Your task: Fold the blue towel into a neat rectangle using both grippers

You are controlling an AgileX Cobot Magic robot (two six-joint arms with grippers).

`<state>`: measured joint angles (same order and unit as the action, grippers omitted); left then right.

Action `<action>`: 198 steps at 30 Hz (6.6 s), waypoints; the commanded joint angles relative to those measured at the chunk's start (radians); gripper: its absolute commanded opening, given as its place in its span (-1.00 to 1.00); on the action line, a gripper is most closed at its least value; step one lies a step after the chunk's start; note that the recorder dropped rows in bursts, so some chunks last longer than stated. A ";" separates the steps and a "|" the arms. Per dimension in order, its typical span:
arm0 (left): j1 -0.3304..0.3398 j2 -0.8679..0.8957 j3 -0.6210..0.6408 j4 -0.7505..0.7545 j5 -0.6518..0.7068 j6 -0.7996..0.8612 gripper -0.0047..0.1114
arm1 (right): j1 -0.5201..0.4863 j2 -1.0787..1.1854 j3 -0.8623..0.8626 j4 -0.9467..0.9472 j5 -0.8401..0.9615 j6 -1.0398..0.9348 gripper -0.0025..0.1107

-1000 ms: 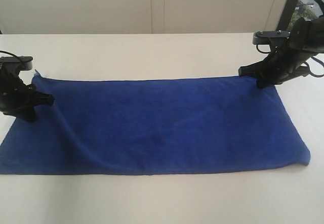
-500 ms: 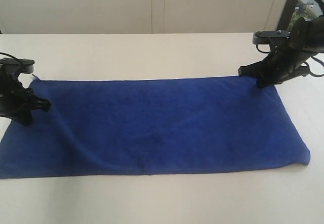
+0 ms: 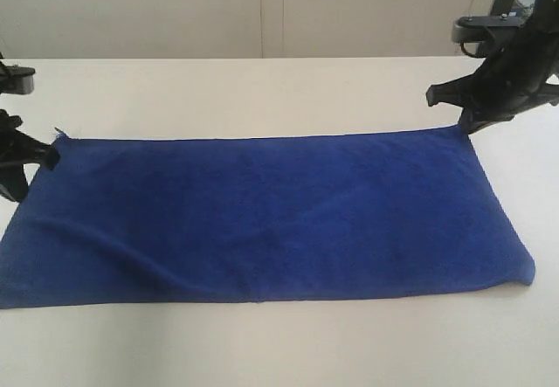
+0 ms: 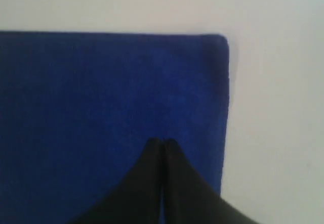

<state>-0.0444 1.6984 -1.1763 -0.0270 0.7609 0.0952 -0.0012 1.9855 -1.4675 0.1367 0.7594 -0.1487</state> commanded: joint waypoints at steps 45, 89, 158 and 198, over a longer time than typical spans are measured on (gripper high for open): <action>-0.089 -0.172 0.210 0.054 -0.036 0.047 -0.92 | -0.018 -0.317 0.464 -0.175 -0.001 0.161 -0.96; 0.001 -0.976 0.419 -0.066 0.188 -0.250 -0.92 | -0.049 0.027 0.303 -0.002 -0.230 -0.035 -0.15; 0.001 -0.975 0.419 -0.066 0.190 -0.250 -0.92 | 0.626 -0.030 -0.302 -0.069 0.181 0.070 -0.96; 0.001 -0.975 0.419 -0.066 0.190 -0.250 -0.92 | 0.863 0.394 -0.742 0.084 0.144 0.030 0.02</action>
<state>-0.0467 0.7307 -0.7625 -0.0870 0.9352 -0.1484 0.8868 2.4394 -2.1847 0.2551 0.8207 -0.1050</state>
